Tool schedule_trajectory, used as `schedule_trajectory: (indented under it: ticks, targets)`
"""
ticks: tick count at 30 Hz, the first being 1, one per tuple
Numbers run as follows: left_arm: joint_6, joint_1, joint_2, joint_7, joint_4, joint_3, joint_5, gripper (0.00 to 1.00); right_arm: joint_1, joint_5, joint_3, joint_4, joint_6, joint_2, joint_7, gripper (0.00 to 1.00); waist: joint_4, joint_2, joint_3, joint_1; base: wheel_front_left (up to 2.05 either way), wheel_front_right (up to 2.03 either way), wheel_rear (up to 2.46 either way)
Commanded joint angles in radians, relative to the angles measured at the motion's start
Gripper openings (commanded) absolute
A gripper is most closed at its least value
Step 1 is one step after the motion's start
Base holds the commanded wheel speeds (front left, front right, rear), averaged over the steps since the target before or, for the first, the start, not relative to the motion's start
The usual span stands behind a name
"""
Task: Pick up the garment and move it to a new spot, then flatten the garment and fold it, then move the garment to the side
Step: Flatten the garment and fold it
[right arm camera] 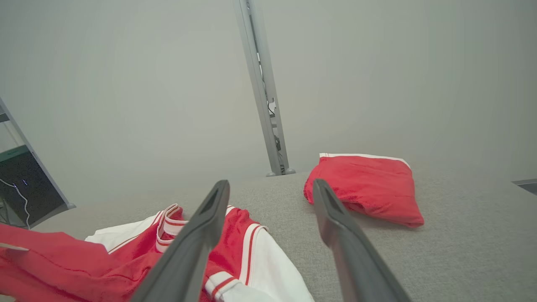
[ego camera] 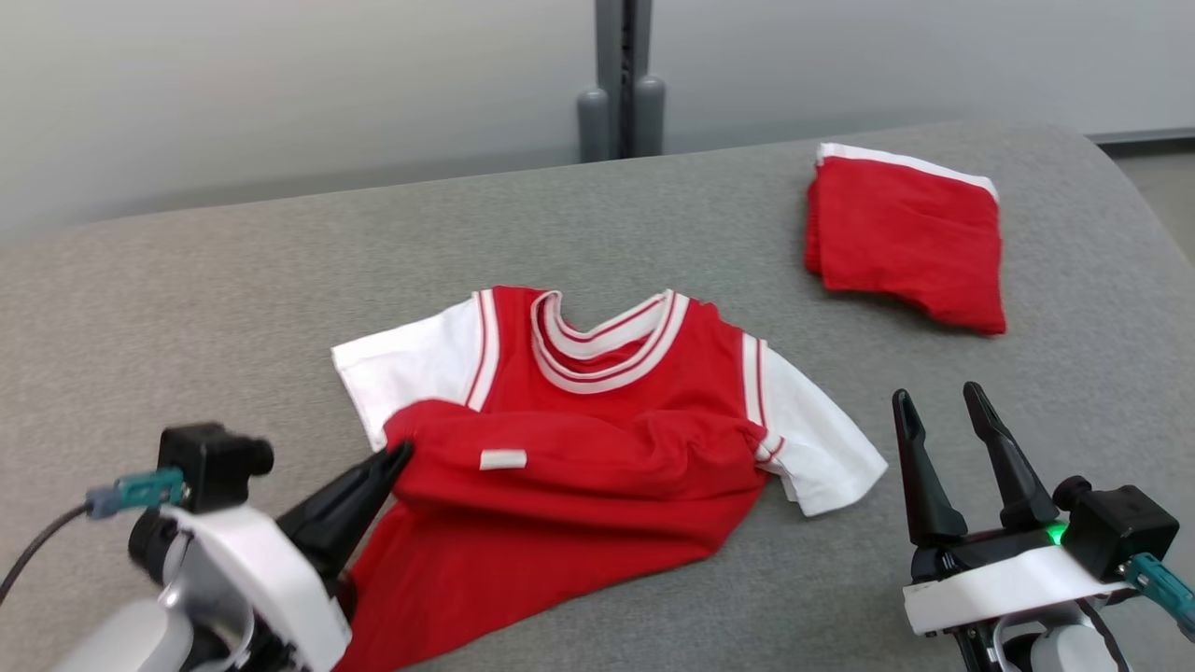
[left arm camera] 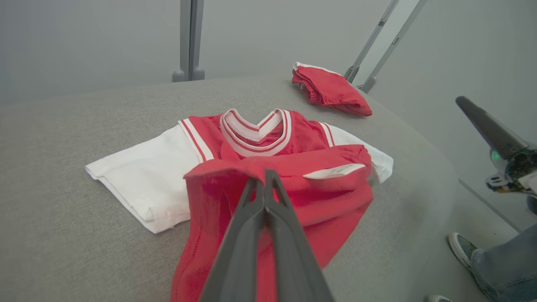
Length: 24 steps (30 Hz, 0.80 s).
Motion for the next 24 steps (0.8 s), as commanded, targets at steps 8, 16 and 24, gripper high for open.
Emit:
schedule_trajectory:
  ticks: [8, 16, 24]
  targets:
    - [0.061, 0.209, 0.125, 0.003, -0.157, 0.008, -0.044, 0.0, -0.007, -0.003, -0.024, 0.021, 0.0, -0.006, -0.005, 1.0, 0.1, -0.0001, -0.027, 0.0, 0.0, 0.0, 0.0]
    - [0.093, 0.348, 0.157, 0.021, -0.203, -0.042, -0.069, 0.0, -0.011, -0.015, -0.039, 0.03, 0.0, -0.006, -0.005, 1.0, 0.147, -0.0001, -0.038, 0.0, 0.0, 0.0, 0.0]
    - [0.129, 0.373, 0.148, 0.039, -0.057, -0.081, -0.032, 0.0, -0.014, -0.023, -0.041, 0.039, 0.0, -0.006, -0.005, 1.0, 0.159, -0.0001, -0.044, 0.0, 0.0, 0.0, 0.0]
